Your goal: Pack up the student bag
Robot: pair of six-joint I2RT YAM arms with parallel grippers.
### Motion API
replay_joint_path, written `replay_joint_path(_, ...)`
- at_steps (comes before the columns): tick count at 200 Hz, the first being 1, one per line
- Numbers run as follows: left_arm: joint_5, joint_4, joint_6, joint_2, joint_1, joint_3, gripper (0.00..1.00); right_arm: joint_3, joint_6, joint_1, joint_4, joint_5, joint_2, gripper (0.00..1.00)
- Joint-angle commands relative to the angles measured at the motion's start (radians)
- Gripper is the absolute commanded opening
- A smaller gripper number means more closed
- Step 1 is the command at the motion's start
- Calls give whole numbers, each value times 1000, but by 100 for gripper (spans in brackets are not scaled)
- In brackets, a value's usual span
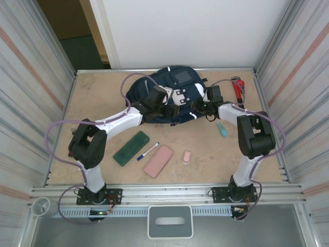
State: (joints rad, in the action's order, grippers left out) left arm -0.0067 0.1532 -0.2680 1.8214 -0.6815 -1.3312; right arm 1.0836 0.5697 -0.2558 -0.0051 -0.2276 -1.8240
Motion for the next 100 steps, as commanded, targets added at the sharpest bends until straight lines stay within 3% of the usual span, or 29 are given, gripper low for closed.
replay_joint_path(1, -78, 96, -23, 10, 8, -12, 70, -76, 96, -79, 48, -89, 12, 27)
replay_joint_path(24, -138, 108, -37, -18, 7, 42, 70, -114, 164, -131, 159, -163, 5, 27)
replay_joint_path(53, -161, 112, -50, -41, 5, 88, 72, -122, 147, -139, 167, -149, 44, 34)
replay_joint_path(100, -217, 131, -33, 51, 5, 3, 80, -115, 108, -118, 138, -151, 39, 39)
